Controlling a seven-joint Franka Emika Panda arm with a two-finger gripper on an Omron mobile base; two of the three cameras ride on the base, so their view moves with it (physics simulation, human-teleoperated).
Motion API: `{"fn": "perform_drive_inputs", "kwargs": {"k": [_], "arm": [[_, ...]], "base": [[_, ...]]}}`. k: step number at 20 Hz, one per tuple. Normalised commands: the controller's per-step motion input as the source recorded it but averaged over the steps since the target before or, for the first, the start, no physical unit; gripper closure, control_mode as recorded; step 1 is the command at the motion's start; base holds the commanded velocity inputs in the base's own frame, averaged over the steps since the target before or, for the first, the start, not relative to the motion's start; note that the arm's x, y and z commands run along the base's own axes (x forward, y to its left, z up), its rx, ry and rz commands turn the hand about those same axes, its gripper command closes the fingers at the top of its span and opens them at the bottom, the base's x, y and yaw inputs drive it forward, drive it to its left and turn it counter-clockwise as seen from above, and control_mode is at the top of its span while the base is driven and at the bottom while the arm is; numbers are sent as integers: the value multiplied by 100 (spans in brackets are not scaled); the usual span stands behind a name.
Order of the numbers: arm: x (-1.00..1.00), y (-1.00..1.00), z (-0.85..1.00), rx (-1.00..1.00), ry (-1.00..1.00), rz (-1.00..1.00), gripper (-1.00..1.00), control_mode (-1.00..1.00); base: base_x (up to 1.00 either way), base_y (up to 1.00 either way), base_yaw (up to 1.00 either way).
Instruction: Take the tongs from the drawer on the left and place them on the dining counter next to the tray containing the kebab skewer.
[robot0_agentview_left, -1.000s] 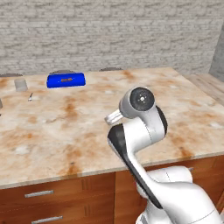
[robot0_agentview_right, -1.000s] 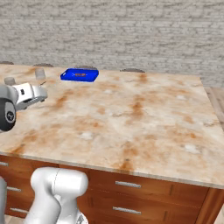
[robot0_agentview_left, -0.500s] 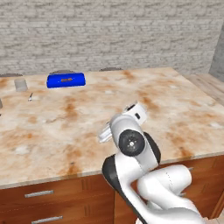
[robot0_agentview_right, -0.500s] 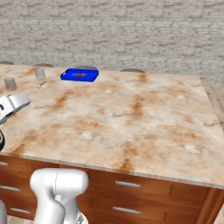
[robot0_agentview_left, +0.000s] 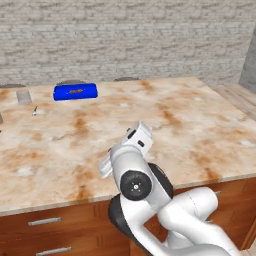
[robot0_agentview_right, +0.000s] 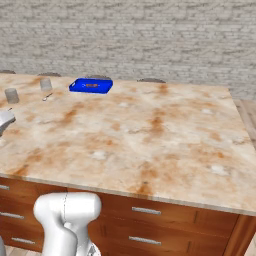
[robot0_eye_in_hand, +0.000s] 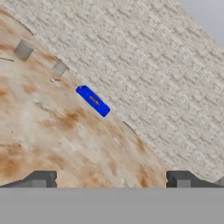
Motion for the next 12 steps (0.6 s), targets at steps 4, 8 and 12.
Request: {"fn": "perform_drive_inputs", "kwargs": {"k": [4, 8, 12], "arm": [[-11, 38, -11, -16, 0, 10, -100, -100], [-11, 19, -14, -18, 0, 3, -100, -100], [-27, 25, -28, -20, 0, 0, -100, -100]], "base": [[0, 0, 0], [0, 0, 0], [0, 0, 0]]}}
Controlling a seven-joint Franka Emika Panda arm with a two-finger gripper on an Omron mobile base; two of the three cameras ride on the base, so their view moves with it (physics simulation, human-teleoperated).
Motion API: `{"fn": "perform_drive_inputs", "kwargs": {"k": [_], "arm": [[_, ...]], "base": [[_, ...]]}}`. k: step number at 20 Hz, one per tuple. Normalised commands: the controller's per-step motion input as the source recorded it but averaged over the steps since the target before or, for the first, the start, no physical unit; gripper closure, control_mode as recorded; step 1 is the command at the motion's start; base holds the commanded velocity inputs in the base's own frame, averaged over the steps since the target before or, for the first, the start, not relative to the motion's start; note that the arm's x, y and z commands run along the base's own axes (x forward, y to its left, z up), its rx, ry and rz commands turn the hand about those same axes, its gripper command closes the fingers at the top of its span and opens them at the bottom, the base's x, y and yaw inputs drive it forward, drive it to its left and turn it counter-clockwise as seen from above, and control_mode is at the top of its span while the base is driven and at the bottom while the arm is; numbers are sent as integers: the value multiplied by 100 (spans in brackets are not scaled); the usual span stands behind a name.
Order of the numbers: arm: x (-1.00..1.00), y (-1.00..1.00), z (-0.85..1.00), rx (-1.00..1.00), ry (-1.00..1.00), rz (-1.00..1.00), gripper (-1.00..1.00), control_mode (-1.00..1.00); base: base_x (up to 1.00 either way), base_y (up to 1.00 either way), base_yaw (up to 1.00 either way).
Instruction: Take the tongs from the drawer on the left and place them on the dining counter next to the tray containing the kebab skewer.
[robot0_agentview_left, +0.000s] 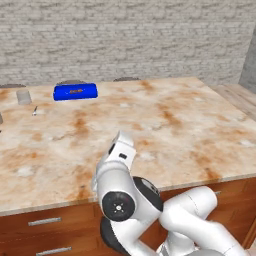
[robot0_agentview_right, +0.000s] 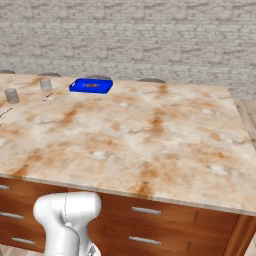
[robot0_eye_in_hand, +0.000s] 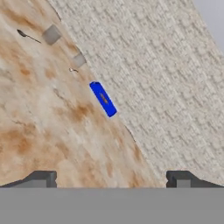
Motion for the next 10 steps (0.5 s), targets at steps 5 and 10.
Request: {"fn": "perform_drive_inputs", "kwargs": {"k": [5, 10], "arm": [[-31, 26, -32, -21, 0, 0, -100, -100], [-42, 35, -3, -15, 0, 0, -100, -100]], "base": [[0, 0, 0], [0, 0, 0]]}}
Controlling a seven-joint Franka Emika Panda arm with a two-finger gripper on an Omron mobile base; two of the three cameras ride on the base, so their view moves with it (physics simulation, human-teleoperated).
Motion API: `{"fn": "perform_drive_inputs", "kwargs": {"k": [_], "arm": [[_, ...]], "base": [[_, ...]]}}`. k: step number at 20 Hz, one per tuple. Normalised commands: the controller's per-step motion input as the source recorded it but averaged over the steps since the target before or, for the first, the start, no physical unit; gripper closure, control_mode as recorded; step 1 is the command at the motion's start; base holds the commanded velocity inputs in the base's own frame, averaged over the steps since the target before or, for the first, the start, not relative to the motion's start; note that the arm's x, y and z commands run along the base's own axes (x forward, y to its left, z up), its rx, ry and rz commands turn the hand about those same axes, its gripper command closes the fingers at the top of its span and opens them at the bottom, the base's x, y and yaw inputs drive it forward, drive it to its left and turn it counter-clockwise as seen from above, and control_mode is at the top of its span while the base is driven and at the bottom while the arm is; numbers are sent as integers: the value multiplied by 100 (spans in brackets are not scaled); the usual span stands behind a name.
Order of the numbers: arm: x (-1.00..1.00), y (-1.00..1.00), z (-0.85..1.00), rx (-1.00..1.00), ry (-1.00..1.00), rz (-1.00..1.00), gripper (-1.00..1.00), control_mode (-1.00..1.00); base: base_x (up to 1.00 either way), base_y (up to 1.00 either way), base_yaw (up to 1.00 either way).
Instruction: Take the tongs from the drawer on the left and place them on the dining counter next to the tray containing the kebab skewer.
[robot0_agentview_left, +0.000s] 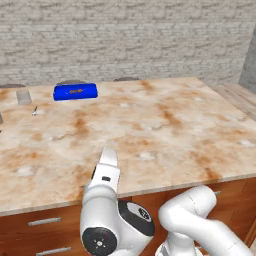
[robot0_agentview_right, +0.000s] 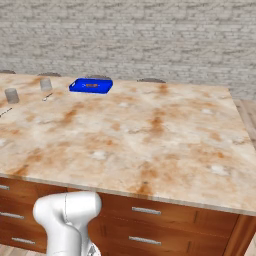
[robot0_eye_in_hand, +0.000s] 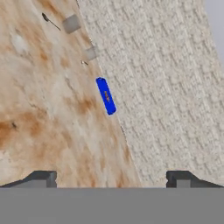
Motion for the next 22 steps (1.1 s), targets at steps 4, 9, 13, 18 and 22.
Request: {"fn": "perform_drive_inputs", "kwargs": {"k": [4, 9, 13, 18, 22], "arm": [[-26, 32, -21, -11, 0, 1, -100, -100], [-6, 24, -38, -11, 0, 3, -100, -100], [-7, 31, -46, -13, 0, 3, -100, -100], [-5, 32, -47, -12, 0, 3, -100, -100], [-1, 30, -45, -11, 0, 3, -100, -100]], "base": [[0, 0, 0], [0, 0, 0], [0, 0, 0], [0, 0, 0], [0, 0, 0]]}}
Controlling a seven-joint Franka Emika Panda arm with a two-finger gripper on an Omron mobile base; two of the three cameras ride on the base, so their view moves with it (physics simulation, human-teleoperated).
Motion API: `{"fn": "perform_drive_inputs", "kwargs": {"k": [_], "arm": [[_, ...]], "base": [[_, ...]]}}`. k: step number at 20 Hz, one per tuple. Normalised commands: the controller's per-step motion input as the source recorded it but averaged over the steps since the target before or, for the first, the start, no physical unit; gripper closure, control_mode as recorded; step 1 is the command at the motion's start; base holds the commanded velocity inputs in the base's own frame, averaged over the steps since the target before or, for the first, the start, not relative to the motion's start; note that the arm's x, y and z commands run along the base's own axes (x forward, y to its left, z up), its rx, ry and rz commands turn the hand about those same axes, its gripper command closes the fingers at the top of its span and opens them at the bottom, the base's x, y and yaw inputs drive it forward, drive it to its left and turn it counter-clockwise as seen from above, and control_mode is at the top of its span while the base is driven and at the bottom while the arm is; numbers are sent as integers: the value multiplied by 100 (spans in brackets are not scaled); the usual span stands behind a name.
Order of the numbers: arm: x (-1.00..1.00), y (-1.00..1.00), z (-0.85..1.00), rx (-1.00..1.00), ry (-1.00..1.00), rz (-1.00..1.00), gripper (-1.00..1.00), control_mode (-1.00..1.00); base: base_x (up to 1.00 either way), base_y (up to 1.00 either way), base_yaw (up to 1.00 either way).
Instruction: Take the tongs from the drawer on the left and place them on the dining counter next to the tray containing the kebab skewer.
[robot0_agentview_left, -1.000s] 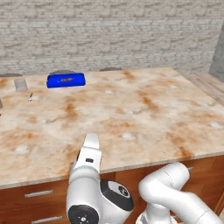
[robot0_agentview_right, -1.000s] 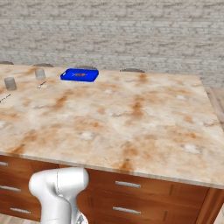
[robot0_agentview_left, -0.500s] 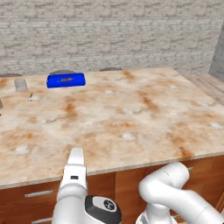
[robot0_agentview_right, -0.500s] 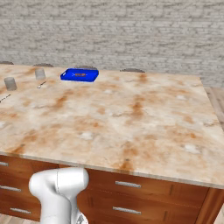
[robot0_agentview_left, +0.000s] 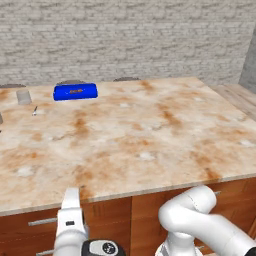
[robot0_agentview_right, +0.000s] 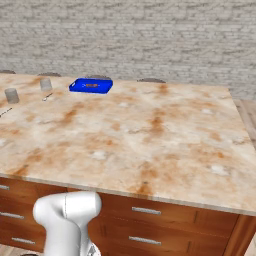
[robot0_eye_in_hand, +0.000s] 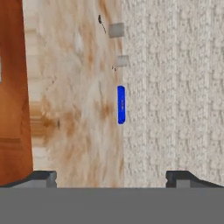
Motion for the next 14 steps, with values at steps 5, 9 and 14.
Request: {"fn": "perform_drive_inputs", "kwargs": {"k": [5, 9, 14], "arm": [[0, 24, -34, -8, 3, 2, -100, -100], [0, 26, -50, -1, 4, 2, -100, -100], [1, 31, -51, 0, 1, 3, -100, -100]], "base": [[0, 0, 0], [0, 0, 0], [0, 0, 0]]}}
